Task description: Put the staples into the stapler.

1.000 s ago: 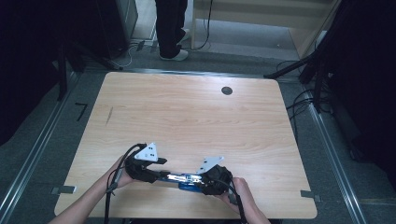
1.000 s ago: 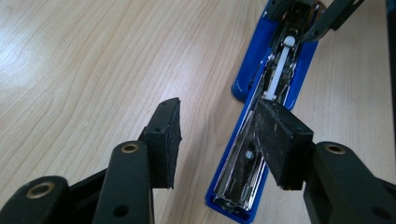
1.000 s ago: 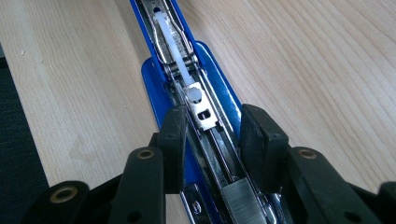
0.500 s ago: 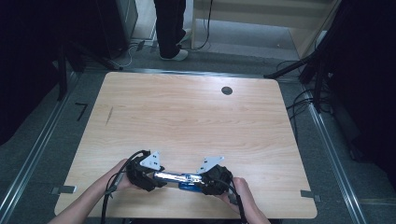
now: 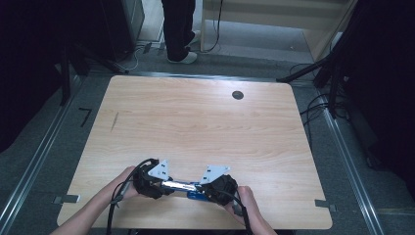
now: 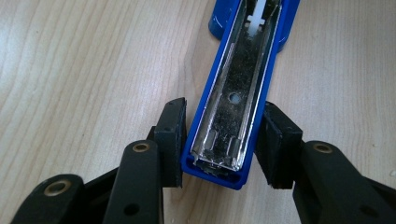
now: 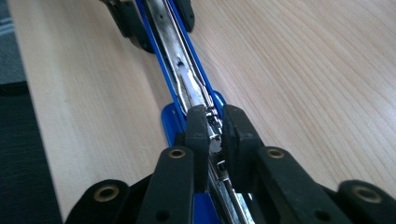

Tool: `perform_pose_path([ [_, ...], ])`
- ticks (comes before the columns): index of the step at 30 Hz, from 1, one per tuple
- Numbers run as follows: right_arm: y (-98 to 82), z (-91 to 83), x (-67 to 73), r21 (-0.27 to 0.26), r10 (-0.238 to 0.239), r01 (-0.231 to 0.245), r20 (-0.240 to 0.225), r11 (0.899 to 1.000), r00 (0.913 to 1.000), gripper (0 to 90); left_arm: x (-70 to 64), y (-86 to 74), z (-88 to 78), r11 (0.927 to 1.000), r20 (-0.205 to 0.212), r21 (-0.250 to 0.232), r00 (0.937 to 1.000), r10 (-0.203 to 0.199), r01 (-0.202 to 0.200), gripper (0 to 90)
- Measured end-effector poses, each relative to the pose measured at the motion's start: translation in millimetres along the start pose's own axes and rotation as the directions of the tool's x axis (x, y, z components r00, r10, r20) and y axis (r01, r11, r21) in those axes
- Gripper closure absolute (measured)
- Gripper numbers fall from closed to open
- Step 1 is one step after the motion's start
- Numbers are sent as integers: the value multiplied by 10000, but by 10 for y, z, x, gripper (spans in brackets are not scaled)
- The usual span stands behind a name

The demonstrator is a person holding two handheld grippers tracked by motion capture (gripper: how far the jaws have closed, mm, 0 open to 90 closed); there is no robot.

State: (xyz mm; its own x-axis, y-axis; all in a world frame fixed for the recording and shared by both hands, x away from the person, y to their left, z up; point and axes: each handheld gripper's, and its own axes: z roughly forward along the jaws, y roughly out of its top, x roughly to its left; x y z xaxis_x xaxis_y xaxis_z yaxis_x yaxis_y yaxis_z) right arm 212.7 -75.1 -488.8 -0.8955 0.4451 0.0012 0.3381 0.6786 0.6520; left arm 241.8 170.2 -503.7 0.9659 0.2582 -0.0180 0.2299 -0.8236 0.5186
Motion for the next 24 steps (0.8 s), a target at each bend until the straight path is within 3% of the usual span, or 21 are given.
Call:
perform_pose_path([
  [3, -16, 43, -18, 51, 129, -129, 41, 9999, 9999, 865, -11, 10, -19, 9999, -70, 6, 9999, 116, -116, 588],
  [13, -4, 66, 3, -136, -45, 44, -67, 9999, 10000, 867, -31, 25, -72, 9995, -26, -86, 9995, 316, -317, 604],
  [24, -4, 83, 17, -50, 84, -85, -157, 10000, 9998, 880, -46, 36, -86, 9991, -113, -71, 9990, 429, -430, 607],
])
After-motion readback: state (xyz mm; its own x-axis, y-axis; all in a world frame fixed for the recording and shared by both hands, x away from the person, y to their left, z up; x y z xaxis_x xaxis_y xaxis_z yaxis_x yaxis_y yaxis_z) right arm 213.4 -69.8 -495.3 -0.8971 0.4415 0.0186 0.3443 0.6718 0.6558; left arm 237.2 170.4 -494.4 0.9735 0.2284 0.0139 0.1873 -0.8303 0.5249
